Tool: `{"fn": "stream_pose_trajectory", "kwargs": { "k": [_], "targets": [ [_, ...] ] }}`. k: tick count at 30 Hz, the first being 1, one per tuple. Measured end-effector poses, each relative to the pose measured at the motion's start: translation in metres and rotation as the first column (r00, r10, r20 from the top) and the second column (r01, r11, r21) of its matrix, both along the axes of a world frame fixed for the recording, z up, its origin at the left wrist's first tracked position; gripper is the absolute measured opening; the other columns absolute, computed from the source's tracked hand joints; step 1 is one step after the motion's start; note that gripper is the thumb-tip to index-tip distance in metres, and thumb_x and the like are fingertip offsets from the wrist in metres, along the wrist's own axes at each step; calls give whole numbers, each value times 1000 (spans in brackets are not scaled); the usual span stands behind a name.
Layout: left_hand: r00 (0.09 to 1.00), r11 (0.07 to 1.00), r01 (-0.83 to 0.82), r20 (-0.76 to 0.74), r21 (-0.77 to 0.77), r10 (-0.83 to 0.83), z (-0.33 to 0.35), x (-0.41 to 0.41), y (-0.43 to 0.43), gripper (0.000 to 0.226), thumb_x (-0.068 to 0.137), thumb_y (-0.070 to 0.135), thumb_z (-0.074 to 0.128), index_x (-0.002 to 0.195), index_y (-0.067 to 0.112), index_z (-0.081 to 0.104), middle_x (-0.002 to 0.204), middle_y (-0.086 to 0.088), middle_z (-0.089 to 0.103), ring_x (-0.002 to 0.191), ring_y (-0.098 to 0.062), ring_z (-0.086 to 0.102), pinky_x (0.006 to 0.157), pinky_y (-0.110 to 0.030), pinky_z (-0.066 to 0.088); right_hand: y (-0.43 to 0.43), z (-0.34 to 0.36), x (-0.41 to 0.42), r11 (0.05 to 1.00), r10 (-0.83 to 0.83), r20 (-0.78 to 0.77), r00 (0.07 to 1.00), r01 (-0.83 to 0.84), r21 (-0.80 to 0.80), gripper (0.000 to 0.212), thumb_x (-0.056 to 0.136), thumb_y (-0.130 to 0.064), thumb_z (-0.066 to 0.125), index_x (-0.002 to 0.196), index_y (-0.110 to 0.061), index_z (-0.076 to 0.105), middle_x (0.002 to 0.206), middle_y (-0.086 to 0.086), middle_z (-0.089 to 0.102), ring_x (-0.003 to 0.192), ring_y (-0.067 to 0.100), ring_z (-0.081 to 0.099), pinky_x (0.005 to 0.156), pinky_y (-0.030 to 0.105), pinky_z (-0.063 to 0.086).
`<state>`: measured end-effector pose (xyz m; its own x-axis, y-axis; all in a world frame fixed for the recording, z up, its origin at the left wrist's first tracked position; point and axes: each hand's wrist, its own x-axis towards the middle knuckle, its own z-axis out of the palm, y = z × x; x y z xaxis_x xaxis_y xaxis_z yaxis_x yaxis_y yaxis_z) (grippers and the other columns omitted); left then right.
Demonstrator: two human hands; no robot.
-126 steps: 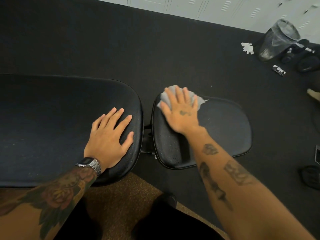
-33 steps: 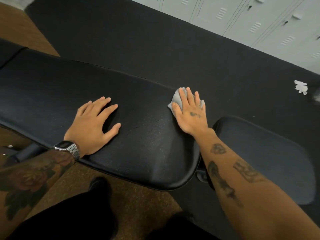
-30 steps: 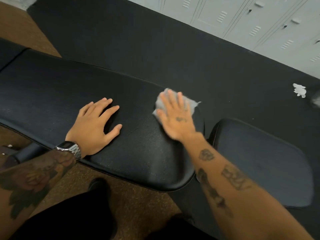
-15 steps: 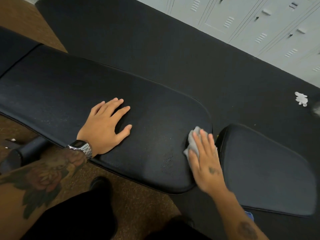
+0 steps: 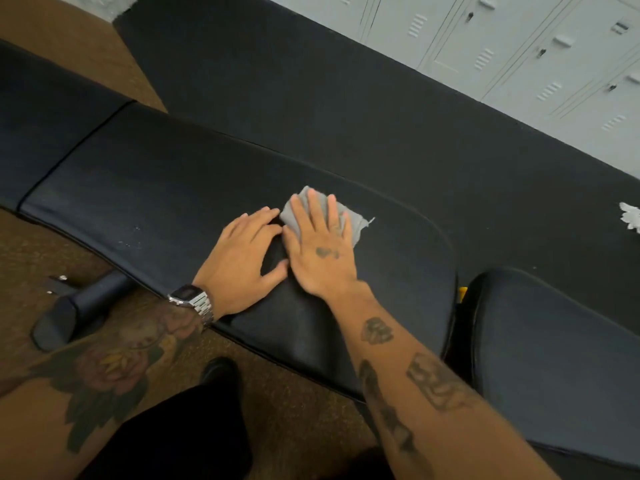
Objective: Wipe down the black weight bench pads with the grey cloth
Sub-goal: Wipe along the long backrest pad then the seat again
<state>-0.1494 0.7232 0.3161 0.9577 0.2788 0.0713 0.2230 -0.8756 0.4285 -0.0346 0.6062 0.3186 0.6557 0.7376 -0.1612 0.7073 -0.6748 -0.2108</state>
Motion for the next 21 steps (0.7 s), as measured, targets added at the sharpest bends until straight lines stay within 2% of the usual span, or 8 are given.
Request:
{"fn": "stream_pose_trajectory", "kwargs": {
  "k": [3, 5, 8, 13, 16, 19, 21],
  "targets": [
    [994, 995, -104, 36, -2, 104, 4, -19, 26, 47, 80, 42, 47, 116, 15, 64, 142, -8, 53, 141, -25, 41, 115, -50, 28, -7, -4, -41, 993, 110, 29, 994, -111, 46, 62, 100, -50, 22, 157, -25, 23, 166, 1, 14, 153, 30, 4, 122, 50, 7],
    [989, 987, -150, -2, 52, 151, 6, -37, 46, 51, 80, 47, 45, 119, 18, 62, 142, -7, 53, 141, -26, 40, 115, -50, 26, -28, -5, -57, 983, 171, 37, 984, -174, 64, 58, 103, -49, 28, 156, -28, 24, 166, -2, 15, 154, 25, 3, 123, 46, 5],
    [976, 977, -193, -85, 87, 200, 9, -58, 68, 61, 82, 57, 40, 127, 20, 57, 146, -7, 49, 142, -28, 36, 116, -50, 22, -71, -1, -75, 981, 178, 20, 984, -179, 78, 57, 104, -52, 27, 157, -32, 20, 166, -7, 11, 154, 18, -2, 123, 43, 2],
    [970, 985, -158, -174, 70, 168, 10, -76, 78, 68, 87, 62, 32, 140, 24, 49, 156, -5, 38, 149, -25, 25, 120, -53, 16, -150, 7, -78, 998, 38, -16, 999, -37, 44, 57, 103, -57, 13, 157, -36, 15, 166, -12, 6, 153, 13, -2, 122, 37, -2],
    [964, 987, -152, -214, 47, 159, 15, -72, 80, 56, 93, 54, 49, 139, 23, 50, 157, -6, 36, 150, -26, 23, 119, -55, 16, -183, 11, -56, 998, -65, -10, 998, 65, -16, 59, 103, -56, 10, 157, -33, 18, 165, -9, 8, 154, 16, 4, 123, 36, 0],
    [966, 988, -148, -209, 32, 151, 19, -72, 82, 53, 93, 47, 55, 140, 22, 51, 157, -5, 36, 150, -26, 23, 119, -55, 16, -191, 8, -10, 983, -173, -7, 985, 173, -65, 67, 103, -54, 8, 154, -18, 31, 164, 2, 18, 152, 27, 16, 122, 46, 11],
    [971, 990, -135, -194, 31, 138, 17, -75, 82, 54, 94, 49, 51, 142, 25, 48, 158, -4, 34, 151, -24, 21, 120, -53, 15, -177, 8, 24, 966, -254, 27, 967, 255, -37, 68, 102, -54, 11, 154, -14, 31, 163, 8, 22, 151, 32, 18, 120, 54, 17]
  ]
}}
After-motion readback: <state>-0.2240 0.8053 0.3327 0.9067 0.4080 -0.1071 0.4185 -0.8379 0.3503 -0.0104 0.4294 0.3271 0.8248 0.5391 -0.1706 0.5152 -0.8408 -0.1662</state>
